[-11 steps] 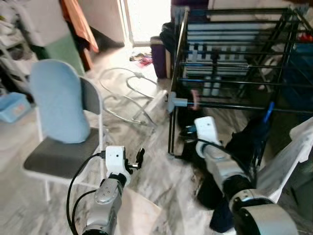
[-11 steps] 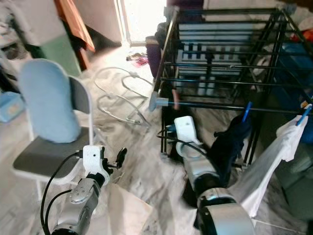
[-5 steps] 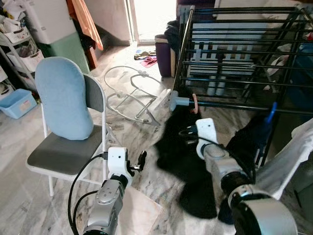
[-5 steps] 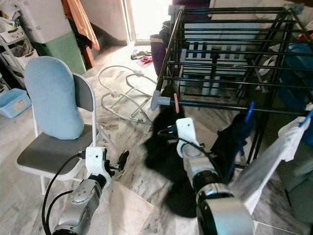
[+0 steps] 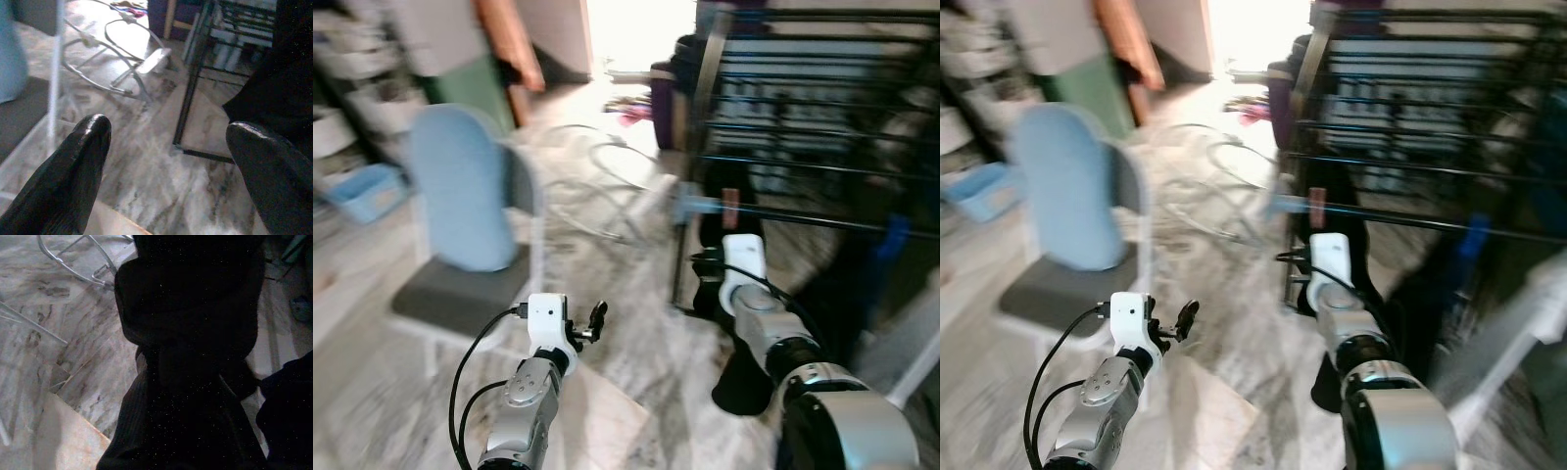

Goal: Hang hanger

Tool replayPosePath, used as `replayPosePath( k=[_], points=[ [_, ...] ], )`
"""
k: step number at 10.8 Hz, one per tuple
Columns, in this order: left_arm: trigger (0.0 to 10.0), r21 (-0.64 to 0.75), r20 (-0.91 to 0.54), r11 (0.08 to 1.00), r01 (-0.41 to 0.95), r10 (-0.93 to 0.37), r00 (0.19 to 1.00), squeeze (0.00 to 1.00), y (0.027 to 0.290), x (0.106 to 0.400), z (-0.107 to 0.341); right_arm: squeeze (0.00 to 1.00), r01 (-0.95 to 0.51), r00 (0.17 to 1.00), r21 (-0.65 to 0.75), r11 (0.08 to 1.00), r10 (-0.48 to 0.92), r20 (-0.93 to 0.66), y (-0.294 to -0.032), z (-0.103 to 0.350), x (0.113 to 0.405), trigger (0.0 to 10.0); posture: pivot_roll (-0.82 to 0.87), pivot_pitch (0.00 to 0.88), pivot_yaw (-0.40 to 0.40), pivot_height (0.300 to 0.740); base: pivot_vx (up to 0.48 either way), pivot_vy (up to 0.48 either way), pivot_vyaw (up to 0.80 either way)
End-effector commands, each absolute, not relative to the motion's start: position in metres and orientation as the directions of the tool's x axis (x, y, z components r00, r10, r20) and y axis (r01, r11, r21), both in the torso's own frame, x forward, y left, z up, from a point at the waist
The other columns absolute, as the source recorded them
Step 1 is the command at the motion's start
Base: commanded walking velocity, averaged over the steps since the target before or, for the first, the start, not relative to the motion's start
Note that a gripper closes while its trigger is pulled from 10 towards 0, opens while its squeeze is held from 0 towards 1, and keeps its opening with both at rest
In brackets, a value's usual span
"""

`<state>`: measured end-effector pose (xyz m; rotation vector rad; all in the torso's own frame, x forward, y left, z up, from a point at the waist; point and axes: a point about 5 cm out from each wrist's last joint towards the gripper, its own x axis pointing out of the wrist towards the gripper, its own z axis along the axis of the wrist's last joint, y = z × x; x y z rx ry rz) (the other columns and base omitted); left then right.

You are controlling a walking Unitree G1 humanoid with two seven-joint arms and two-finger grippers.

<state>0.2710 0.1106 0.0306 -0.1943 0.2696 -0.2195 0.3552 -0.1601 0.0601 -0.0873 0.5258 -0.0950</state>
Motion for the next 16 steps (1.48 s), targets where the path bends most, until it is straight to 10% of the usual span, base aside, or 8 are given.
replayPosePath(
  k=[1,16],
  points=[
    [10.0,-0.218,-0.24,0.955,0.202,-0.253,0.937,0.0,0.109,0.27,0.031,0.0,0.079,0.857,-0.095,0.992,-0.116,-0.502,-0.155,0.062,0.357,10.0,-0.08,0.0,0.076,0.74,0.0,0.0,0.0],
    [10.0,-0.201,-0.249,0.956,0.212,-0.259,0.933,0.0,0.108,0.272,0.031,0.0,0.39,0.742,-0.042,0.92,-0.341,-0.577,-0.209,0.059,0.348,10.0,-0.09,0.0,0.082,0.74,0.0,0.0,0.0]
  ],
)
